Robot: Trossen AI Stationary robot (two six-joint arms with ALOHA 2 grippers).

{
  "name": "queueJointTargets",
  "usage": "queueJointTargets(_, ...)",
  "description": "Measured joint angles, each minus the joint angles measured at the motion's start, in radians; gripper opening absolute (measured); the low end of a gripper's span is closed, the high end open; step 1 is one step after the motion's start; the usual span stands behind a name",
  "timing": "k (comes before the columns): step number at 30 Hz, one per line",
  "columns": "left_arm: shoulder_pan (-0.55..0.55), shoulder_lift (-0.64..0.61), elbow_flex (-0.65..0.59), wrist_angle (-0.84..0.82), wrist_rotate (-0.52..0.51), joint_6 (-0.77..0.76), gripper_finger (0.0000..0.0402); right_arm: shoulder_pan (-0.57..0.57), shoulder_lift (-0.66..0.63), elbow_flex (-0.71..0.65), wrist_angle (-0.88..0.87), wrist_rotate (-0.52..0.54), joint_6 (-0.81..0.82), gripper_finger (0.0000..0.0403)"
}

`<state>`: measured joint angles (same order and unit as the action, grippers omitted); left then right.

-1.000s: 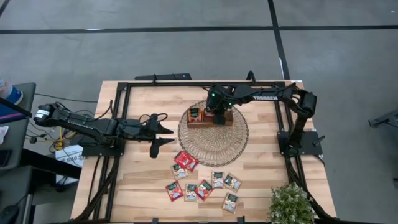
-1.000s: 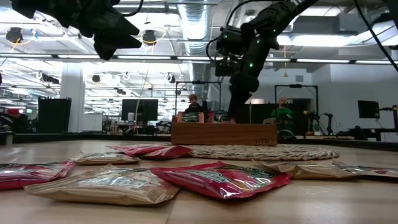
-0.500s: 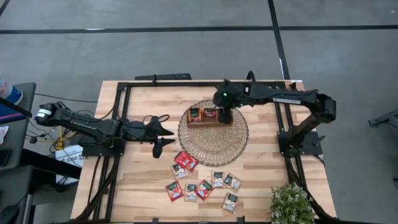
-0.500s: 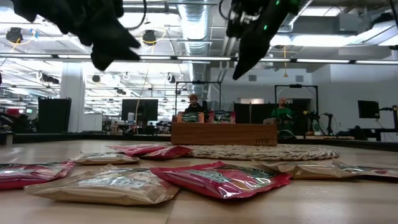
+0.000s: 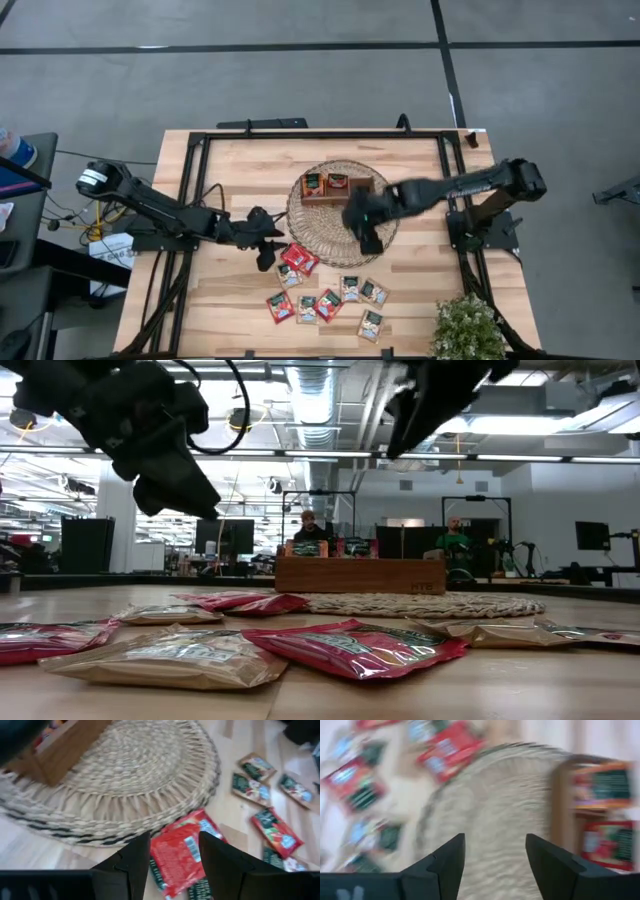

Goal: Pick & Place Tea
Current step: Put the red tea bag into the middle section of the wooden organizer

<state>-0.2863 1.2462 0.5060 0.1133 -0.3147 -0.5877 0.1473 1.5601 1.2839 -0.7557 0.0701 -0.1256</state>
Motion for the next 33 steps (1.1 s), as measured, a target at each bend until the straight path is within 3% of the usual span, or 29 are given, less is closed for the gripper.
queueJointTargets(6,-0.051,0.001,0.000,0.037,0.067,-0.043,0.0160,0.159,0.089,0.003,0.089,0.011,0.054,0.0185)
queueJointTargets(12,-0.164,0.001,0.000,0.018,0.148,-0.273,0.0160,0.223,0.132,0.001,0.070,0.083,0.104,0.0165)
queueJointTargets(17,-0.296,0.001,0.008,-0.023,0.110,-0.484,0.0160,0.226,0.120,0.003,0.044,0.090,0.143,0.0155)
queueJointTargets(23,-0.419,0.073,0.203,-0.337,-0.061,-0.597,0.0160,0.226,0.106,0.004,0.029,0.090,0.170,0.0154)
queueJointTargets(30,-0.435,0.311,0.539,-0.812,-0.051,-0.636,0.0160,0.232,0.107,0.003,0.025,0.091,0.199,0.0161)
queueJointTargets(33,-0.433,0.400,0.625,-0.890,-0.031,-0.672,0.0160,0.245,0.107,0.003,0.023,0.090,0.214,0.0162)
